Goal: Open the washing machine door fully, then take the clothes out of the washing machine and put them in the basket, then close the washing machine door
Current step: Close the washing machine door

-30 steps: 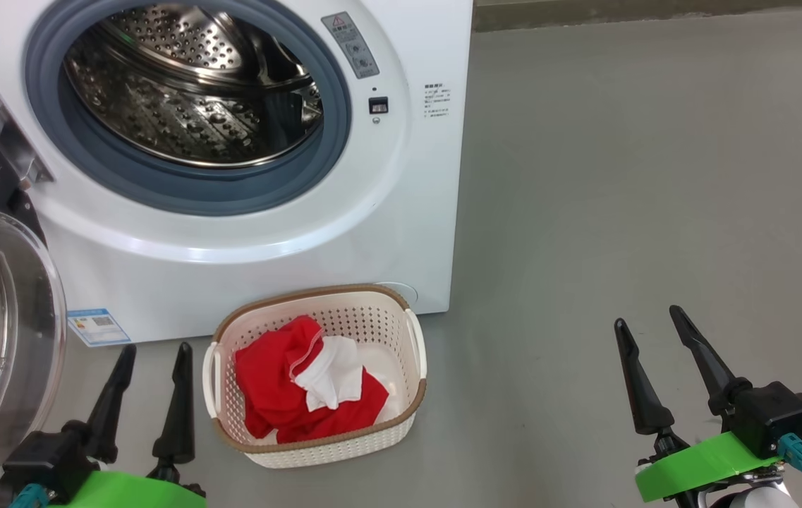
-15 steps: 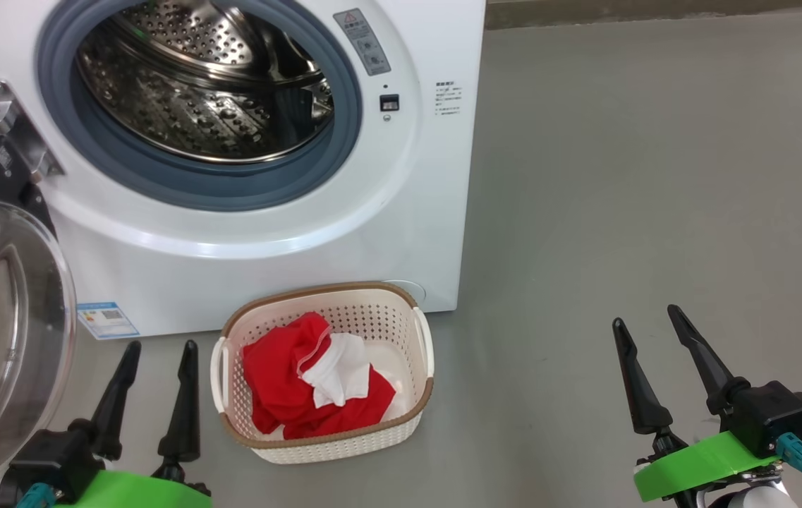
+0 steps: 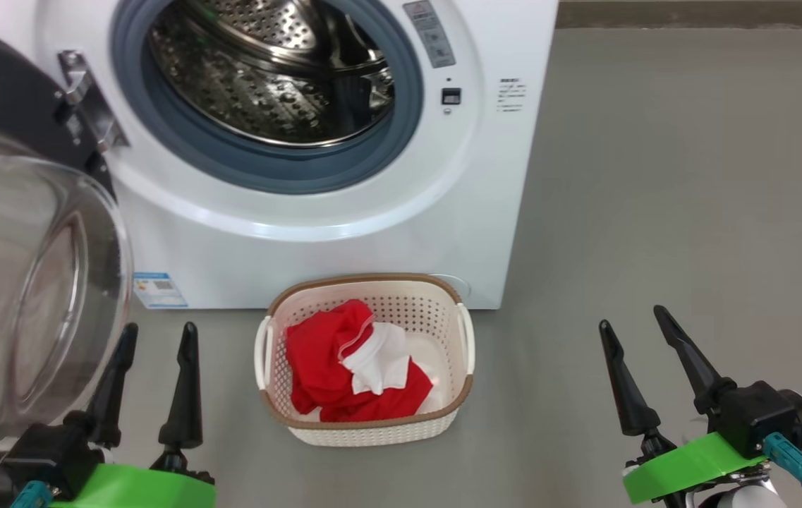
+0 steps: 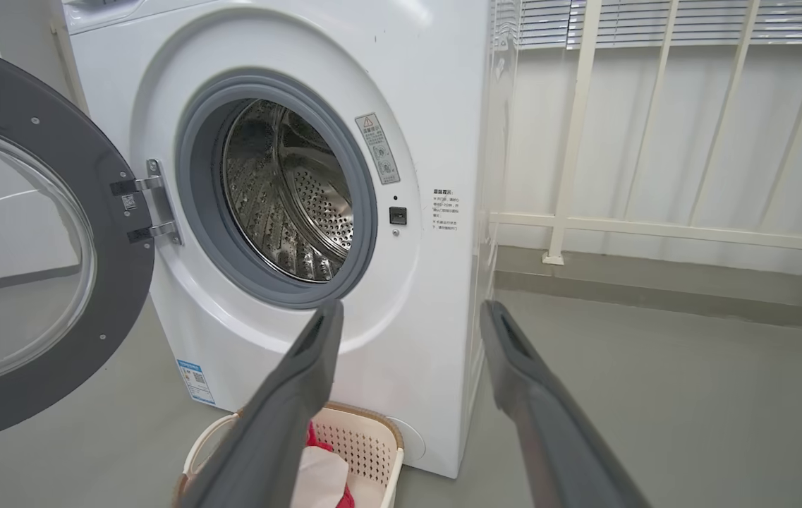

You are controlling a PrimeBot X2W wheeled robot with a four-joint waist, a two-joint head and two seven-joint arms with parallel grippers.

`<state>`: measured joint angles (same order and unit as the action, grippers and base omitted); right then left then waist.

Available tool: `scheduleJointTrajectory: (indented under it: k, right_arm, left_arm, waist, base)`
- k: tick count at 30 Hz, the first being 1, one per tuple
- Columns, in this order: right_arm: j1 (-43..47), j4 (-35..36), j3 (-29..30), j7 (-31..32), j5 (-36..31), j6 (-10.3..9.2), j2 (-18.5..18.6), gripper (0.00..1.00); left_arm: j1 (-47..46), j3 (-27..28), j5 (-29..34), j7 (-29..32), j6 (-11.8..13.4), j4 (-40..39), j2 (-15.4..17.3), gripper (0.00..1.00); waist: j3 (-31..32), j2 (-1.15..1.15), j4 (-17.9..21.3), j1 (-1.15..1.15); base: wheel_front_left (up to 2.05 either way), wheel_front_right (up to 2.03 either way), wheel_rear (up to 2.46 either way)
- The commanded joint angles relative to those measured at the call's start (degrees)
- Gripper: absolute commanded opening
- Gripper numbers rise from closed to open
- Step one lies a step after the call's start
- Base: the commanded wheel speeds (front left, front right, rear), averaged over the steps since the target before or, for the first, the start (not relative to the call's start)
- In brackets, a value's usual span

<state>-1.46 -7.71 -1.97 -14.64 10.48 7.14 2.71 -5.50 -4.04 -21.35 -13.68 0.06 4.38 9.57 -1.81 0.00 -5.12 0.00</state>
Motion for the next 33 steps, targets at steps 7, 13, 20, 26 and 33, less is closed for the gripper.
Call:
scheduleJointTrajectory:
  k: [7, 13, 20, 26, 33]
  right_arm:
    - [-4.03, 1.45, -2.75, -0.36, -0.86, 0.35, 0.17, 1.00]
    - [-4.95, 1.33, -4.04, -0.36, -1.17, 0.35, 0.19, 1.00]
    - [-6.34, 0.88, -5.85, -0.36, -0.87, 0.35, 0.45, 1.00]
    - [-6.94, 0.51, -7.40, -0.36, -0.46, 0.35, 0.47, 1.00]
    - [-7.44, 0.26, -8.47, -0.36, -0.20, 0.35, 0.51, 1.00]
  left_arm:
    - [-0.37, 1.84, 0.87, 0.34, 1.48, -3.62, 1.15, 1.00]
    - [0.00, 1.70, 1.30, 0.43, 2.61, -4.92, 1.02, 1.00]
    - [0.19, 1.54, 1.71, 1.24, 3.67, -6.39, 1.28, 1.00]
    - [0.92, 1.33, 2.31, 1.82, 4.78, -7.59, 1.42, 1.00]
    - [1.69, 1.58, 2.47, 2.32, 5.87, -8.14, 1.67, 1.00]
  waist:
    - [-1.38, 0.00, -6.18, 0.00]
    - [-1.33, 0.00, -9.95, 0.00]
    - [-1.23, 0.00, -13.82, 0.00]
    - [-0.99, 0.00, -17.17, 0.00]
    - [-0.83, 0.00, -20.72, 0.00]
  base:
    - [0.00, 0.00, 0.00]
    - [0.00, 0.00, 0.00]
    - [0.00, 0.00, 0.00]
    - [0.00, 0.00, 0.00]
    - [0.00, 0.00, 0.00]
